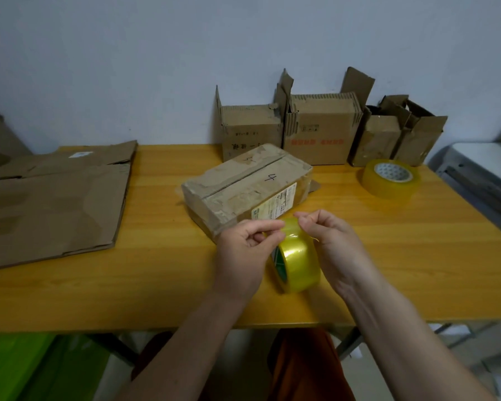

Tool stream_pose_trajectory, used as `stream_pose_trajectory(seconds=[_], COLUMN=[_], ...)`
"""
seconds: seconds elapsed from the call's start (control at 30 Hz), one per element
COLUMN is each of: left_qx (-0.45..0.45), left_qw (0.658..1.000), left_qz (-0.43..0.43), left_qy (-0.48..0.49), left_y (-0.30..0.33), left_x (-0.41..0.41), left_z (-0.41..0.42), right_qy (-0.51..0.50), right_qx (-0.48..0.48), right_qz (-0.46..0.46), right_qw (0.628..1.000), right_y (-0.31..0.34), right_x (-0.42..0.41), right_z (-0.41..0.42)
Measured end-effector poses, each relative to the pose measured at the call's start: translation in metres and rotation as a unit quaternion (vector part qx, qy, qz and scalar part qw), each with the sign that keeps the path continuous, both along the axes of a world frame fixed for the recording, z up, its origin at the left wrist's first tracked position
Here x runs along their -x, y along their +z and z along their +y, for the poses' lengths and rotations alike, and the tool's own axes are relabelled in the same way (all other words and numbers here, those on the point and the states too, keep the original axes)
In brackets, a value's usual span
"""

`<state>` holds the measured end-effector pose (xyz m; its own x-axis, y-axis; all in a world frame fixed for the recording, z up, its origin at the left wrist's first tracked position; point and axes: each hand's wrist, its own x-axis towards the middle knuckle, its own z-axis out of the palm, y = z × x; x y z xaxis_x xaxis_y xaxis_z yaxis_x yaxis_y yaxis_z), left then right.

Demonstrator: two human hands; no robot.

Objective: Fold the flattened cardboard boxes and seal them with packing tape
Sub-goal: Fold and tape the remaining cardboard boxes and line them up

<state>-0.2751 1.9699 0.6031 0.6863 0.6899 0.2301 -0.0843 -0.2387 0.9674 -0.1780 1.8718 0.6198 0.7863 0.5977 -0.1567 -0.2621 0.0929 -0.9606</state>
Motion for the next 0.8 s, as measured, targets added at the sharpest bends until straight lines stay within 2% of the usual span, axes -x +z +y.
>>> stream_pose_trajectory(seconds=[0.07,0.13,0.27,0.33,0.47,0.57,0.67,0.73,0.8], left_qx=[-0.039,-0.119,-0.259,-0.241,-0.114,0.001,0.044,0.020,-0.077], left_qw=[0.999,0.991,0.960,0.964,0.990,0.998,0.998,0.998,0.992], left_qz=[0.020,0.045,0.087,0.096,0.074,0.048,0.046,0.062,0.102], left_qy=[0.017,0.037,0.067,0.063,0.032,0.029,0.020,-0.016,-0.012], left_y=[0.000,0.002,0.009,0.015,0.019,0.008,0.002,0.004,0.009], left_x=[-0.002,-0.005,-0.016,-0.026,-0.060,-0.089,-0.103,-0.104,-0.101], left_z=[0.001,0.001,-0.002,-0.005,-0.014,-0.024,-0.038,-0.041,-0.032], right_qy=[0.003,0.004,-0.007,-0.017,-0.016,-0.031,-0.079,-0.069,-0.055], right_qx=[0.007,0.018,0.027,0.025,0.026,0.131,0.196,0.250,0.353], right_qz=[-0.022,-0.051,-0.103,-0.130,-0.186,-0.249,-0.231,-0.272,-0.349], right_qw=[1.000,0.999,0.994,0.991,0.982,0.959,0.950,0.927,0.866], right_y=[-0.001,-0.002,-0.003,0.001,0.006,-0.005,-0.015,-0.016,-0.017], right_x=[-0.003,-0.005,-0.014,-0.019,-0.025,-0.029,-0.042,-0.052,-0.059], right_z=[-0.001,-0.002,-0.013,-0.024,-0.051,-0.065,-0.075,-0.078,-0.079])
